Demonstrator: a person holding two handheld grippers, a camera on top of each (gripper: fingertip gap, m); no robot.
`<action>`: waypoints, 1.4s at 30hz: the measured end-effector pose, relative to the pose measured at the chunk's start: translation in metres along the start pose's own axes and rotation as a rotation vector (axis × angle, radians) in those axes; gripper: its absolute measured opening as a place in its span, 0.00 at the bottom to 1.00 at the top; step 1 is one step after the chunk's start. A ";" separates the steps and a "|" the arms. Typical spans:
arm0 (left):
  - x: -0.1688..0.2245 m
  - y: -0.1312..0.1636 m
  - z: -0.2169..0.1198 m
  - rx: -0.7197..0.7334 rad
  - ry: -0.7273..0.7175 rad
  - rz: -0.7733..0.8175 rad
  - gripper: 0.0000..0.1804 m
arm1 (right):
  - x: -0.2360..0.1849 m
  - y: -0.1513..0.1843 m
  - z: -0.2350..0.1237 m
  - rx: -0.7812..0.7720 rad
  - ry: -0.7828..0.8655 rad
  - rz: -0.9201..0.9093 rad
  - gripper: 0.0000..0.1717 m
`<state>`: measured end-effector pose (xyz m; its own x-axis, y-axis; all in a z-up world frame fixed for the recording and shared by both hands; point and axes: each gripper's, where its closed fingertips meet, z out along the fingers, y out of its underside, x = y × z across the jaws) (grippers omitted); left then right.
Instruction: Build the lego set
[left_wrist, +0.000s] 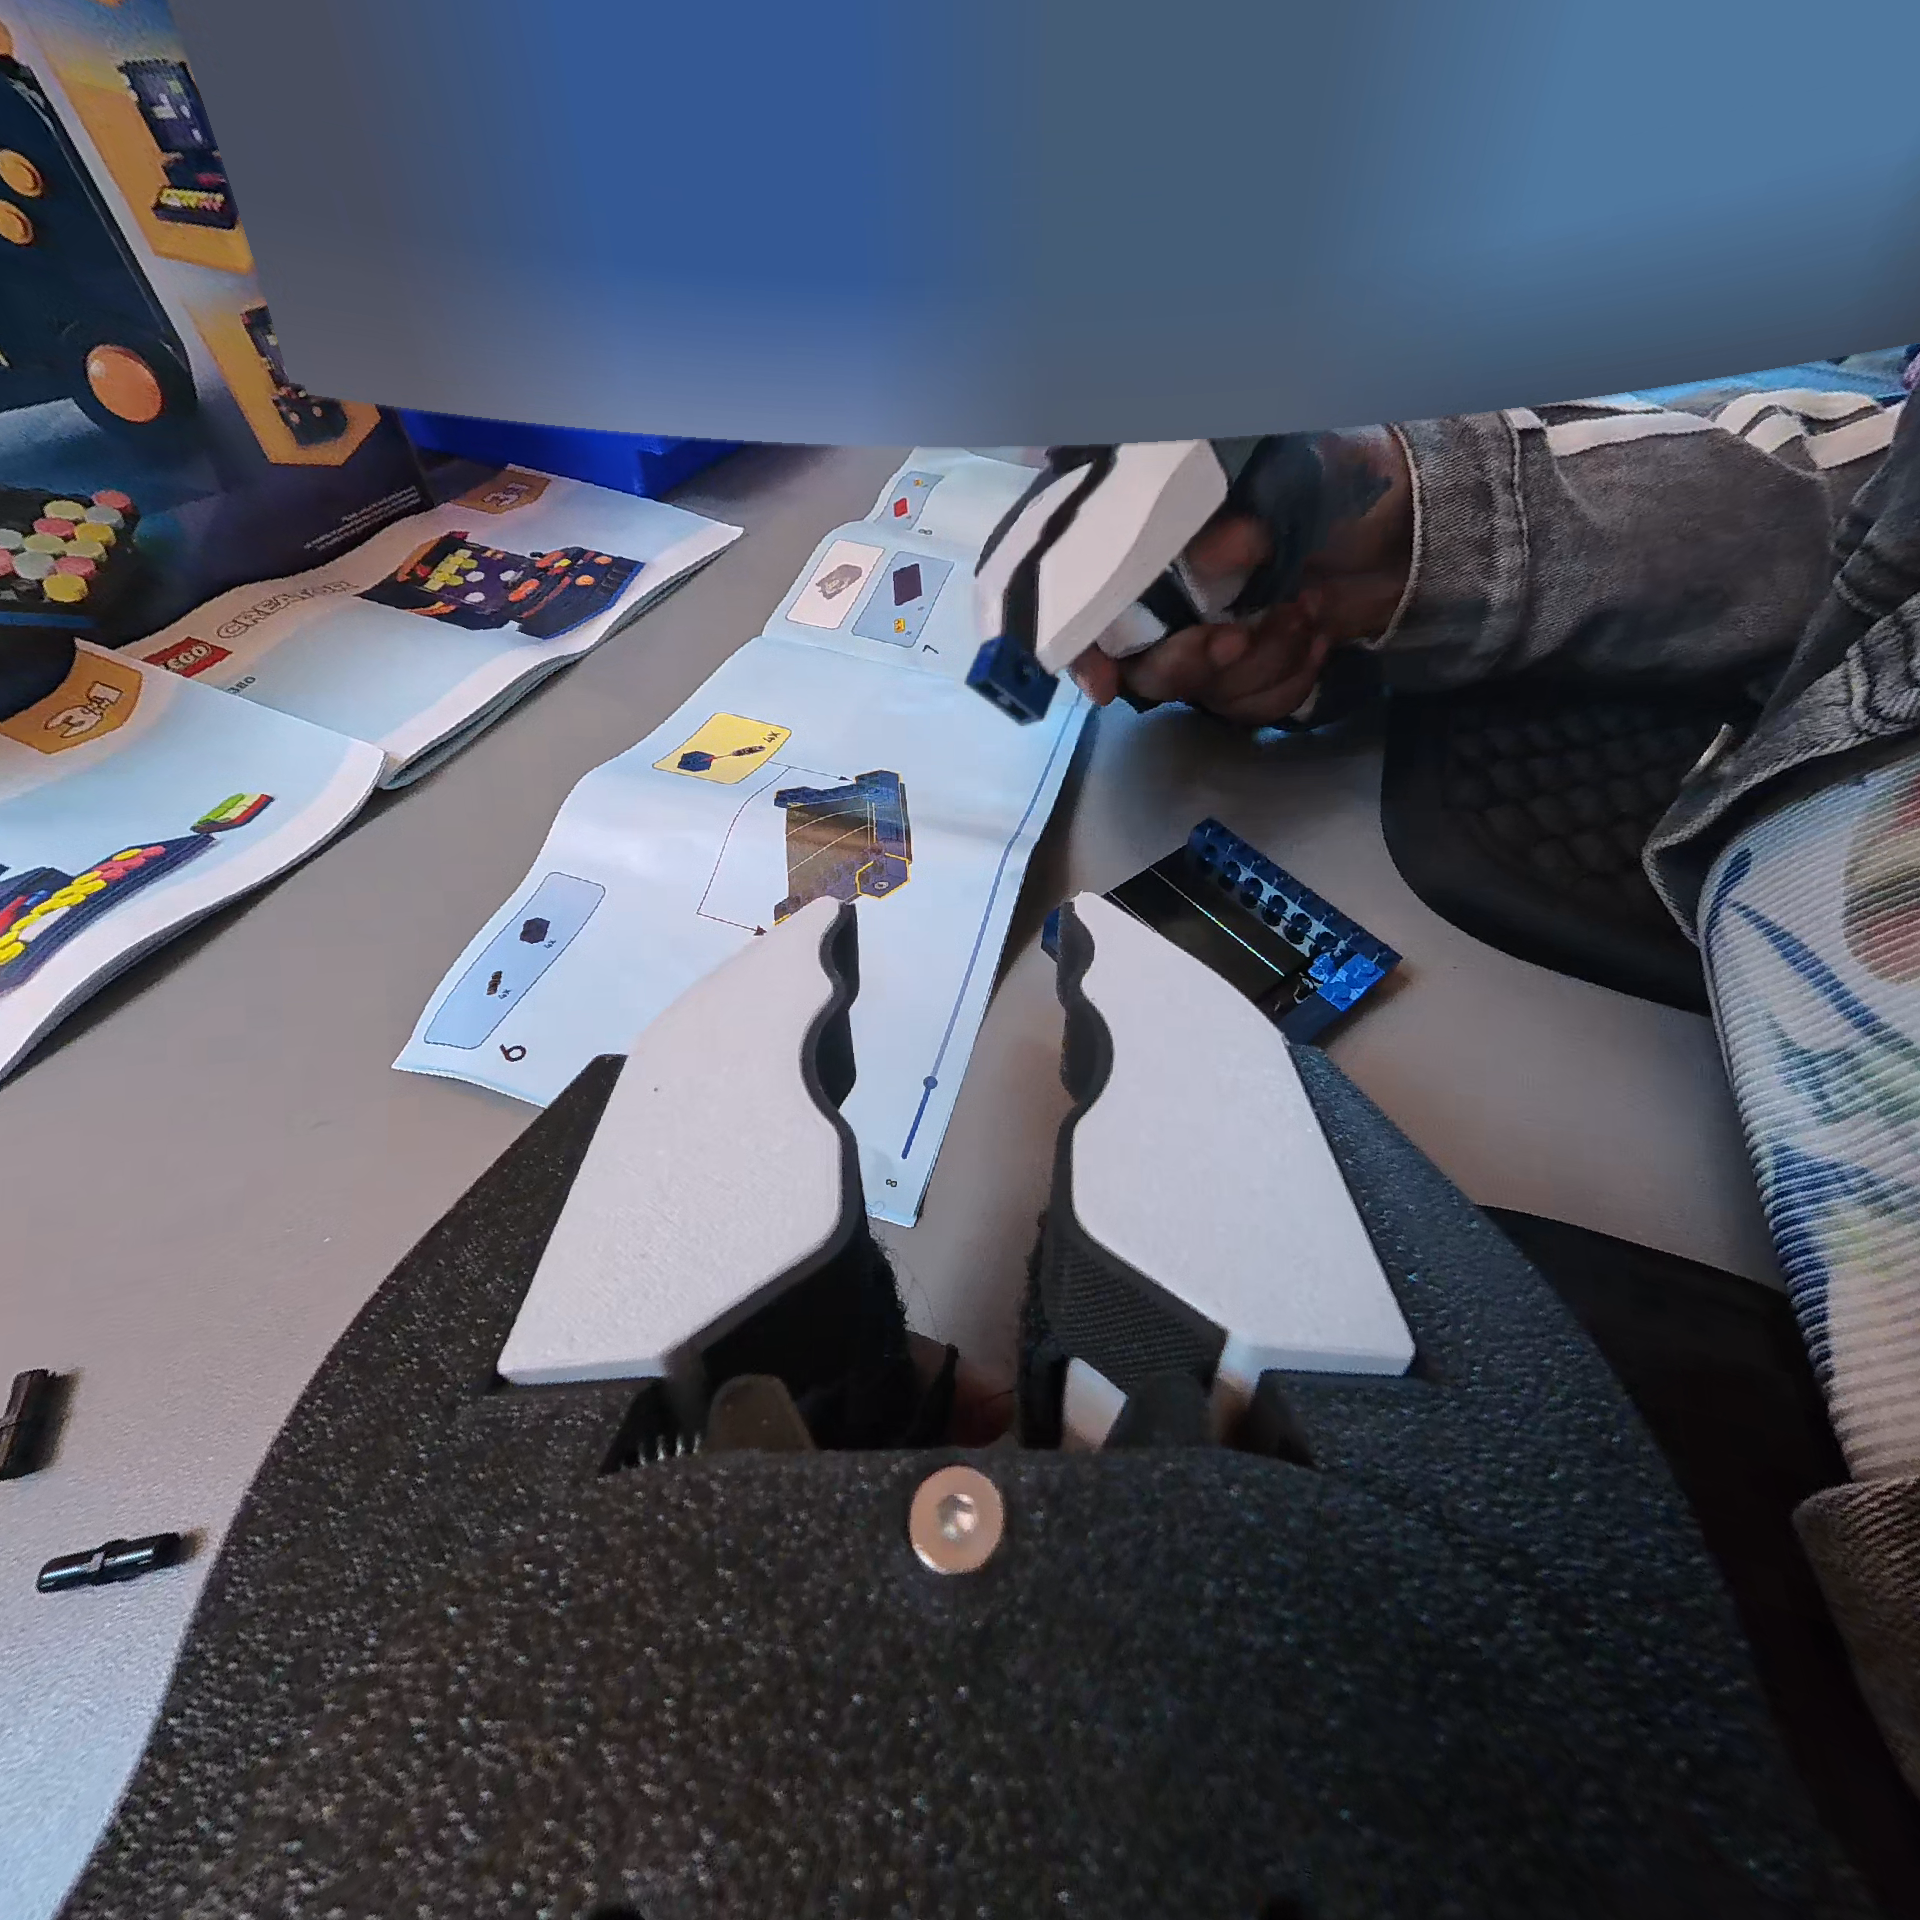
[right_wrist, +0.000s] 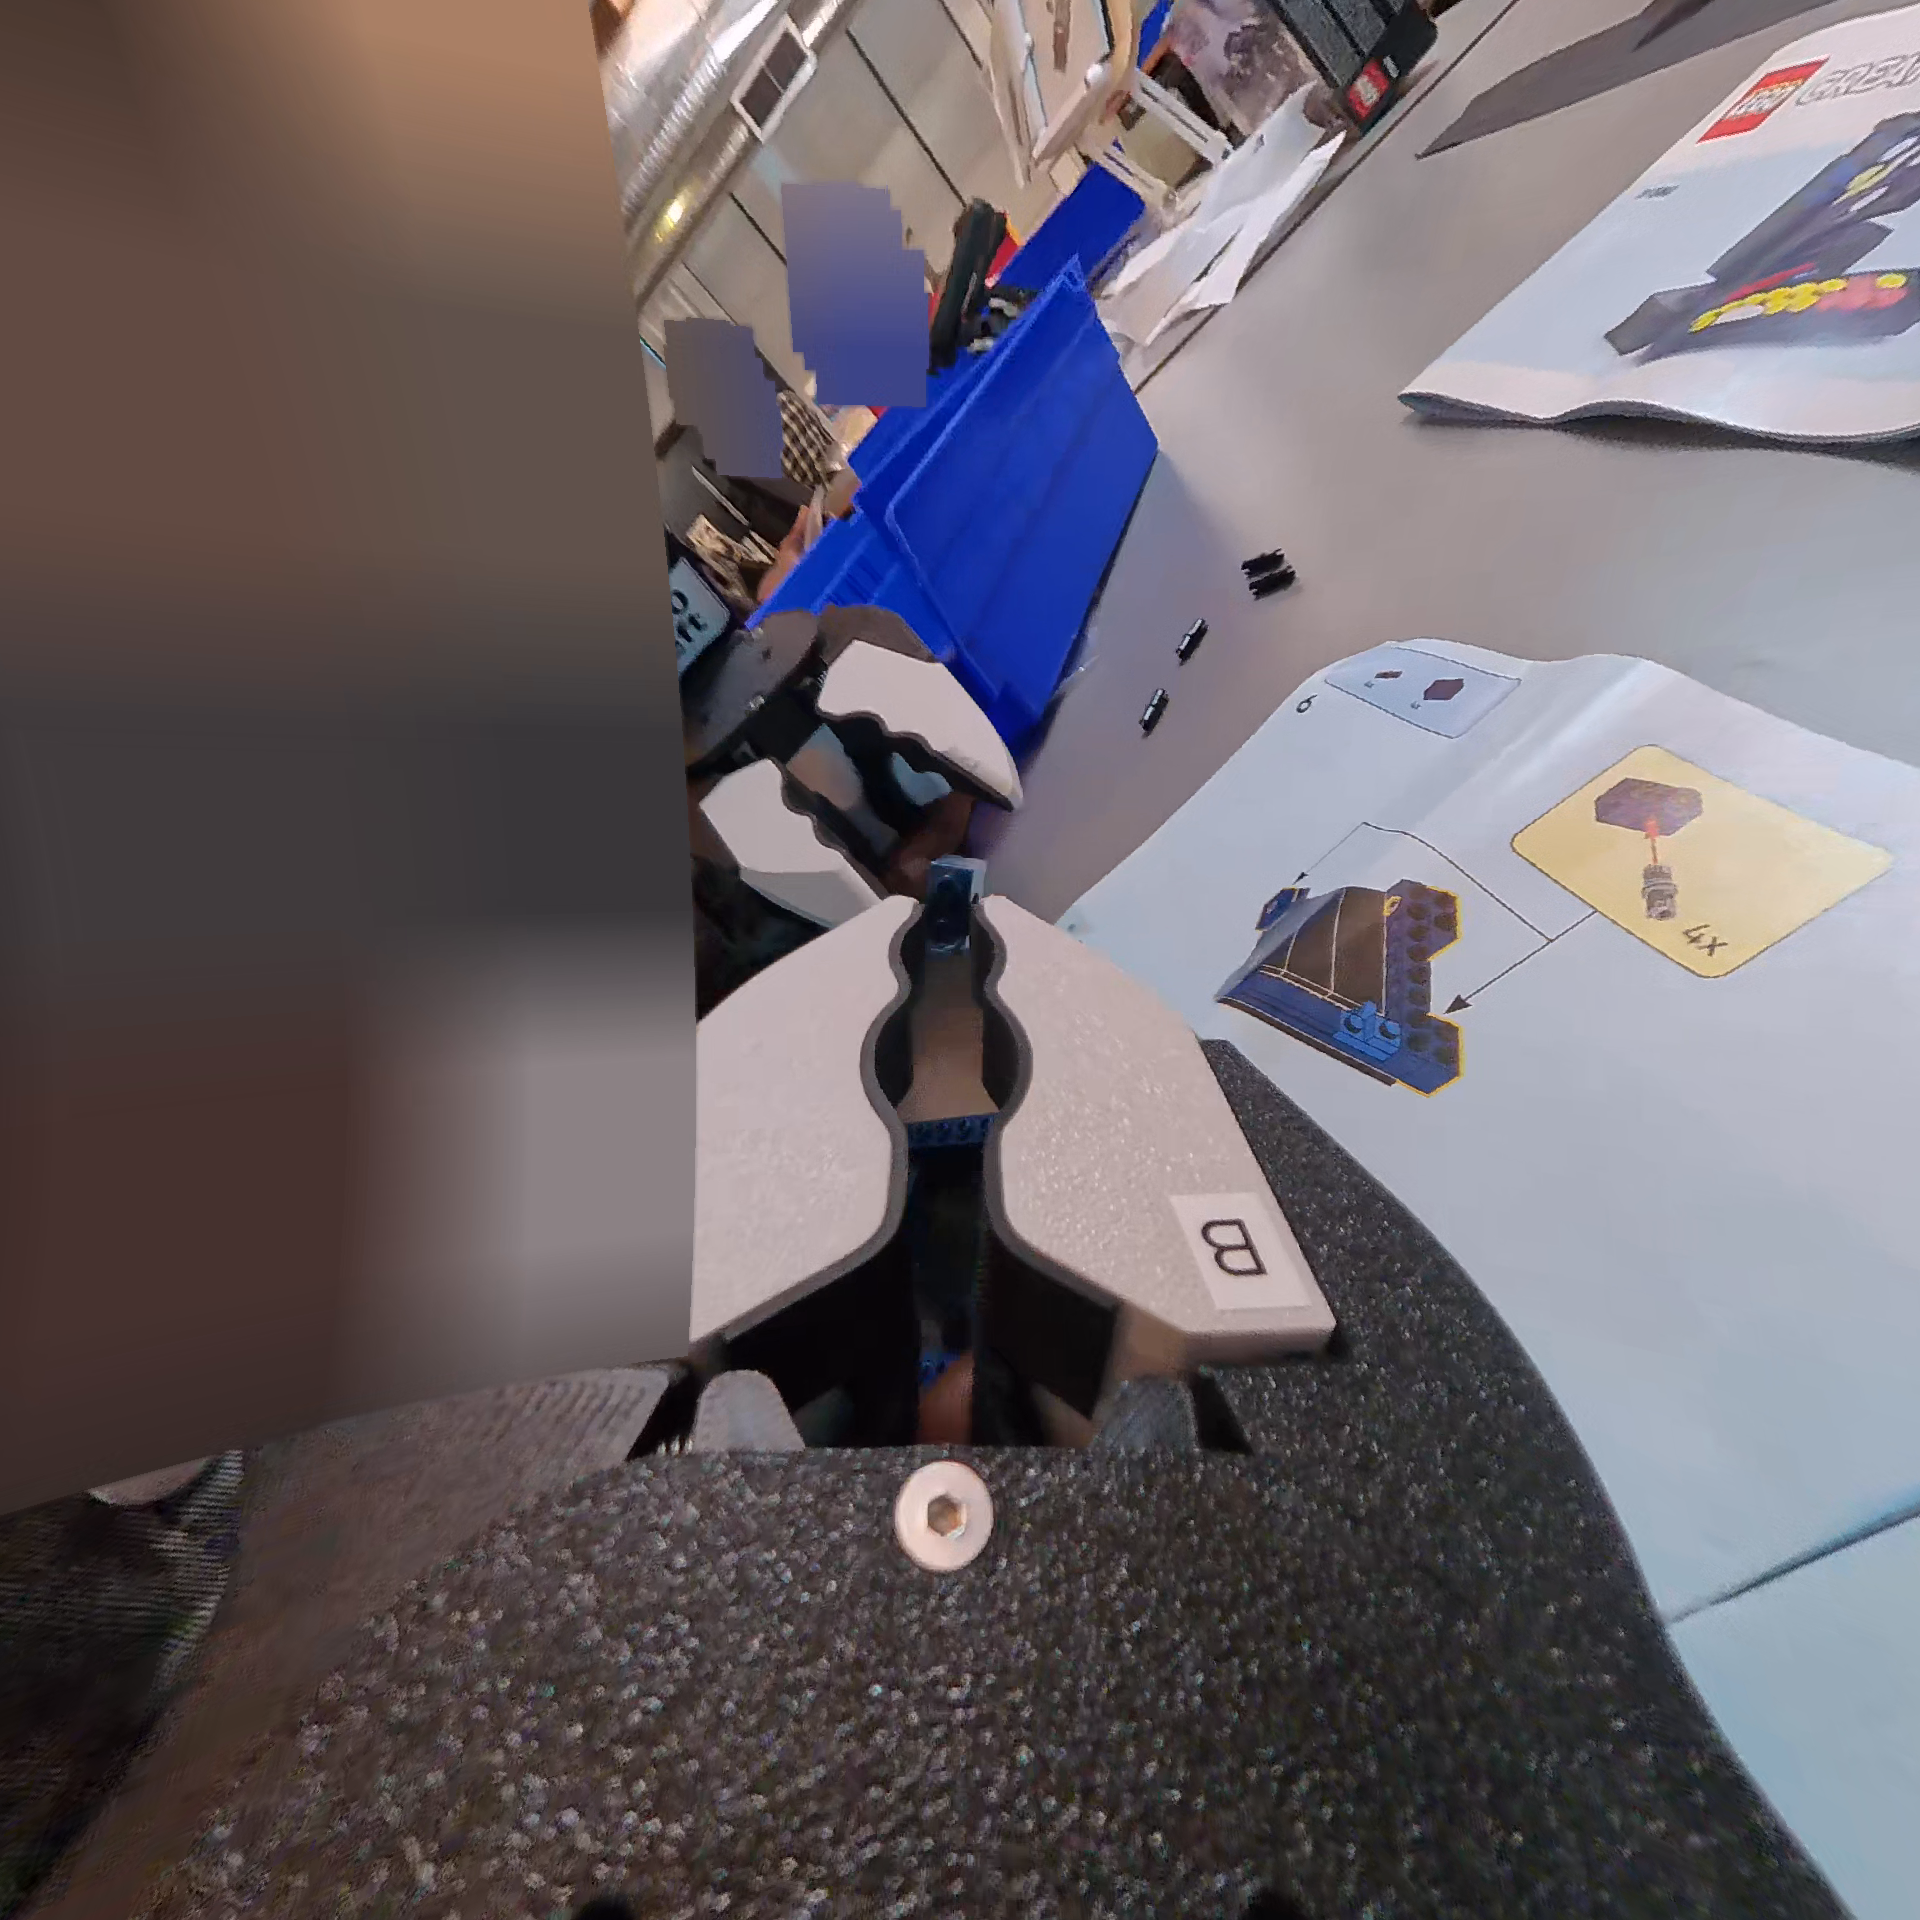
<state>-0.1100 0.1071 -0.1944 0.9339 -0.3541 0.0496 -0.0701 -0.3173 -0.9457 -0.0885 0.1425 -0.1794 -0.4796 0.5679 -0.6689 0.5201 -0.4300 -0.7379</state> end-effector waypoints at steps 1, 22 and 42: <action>0.000 0.000 0.000 0.000 0.000 -0.002 0.20 | 0.002 0.002 0.001 -0.016 0.023 -0.026 0.04; -0.004 -0.003 -0.003 0.029 -0.004 -0.039 0.20 | 0.057 0.026 -0.007 -0.293 0.504 -0.378 0.04; -0.028 -0.008 -0.015 0.135 -0.004 -0.311 0.13 | 0.063 0.034 -0.005 -0.348 0.508 -0.332 0.04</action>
<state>-0.1407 0.1066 -0.1833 0.9045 -0.2553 0.3417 0.2654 -0.2904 -0.9194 -0.0981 0.1673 -0.2460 -0.3064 0.9248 -0.2257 0.6403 0.0247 -0.7677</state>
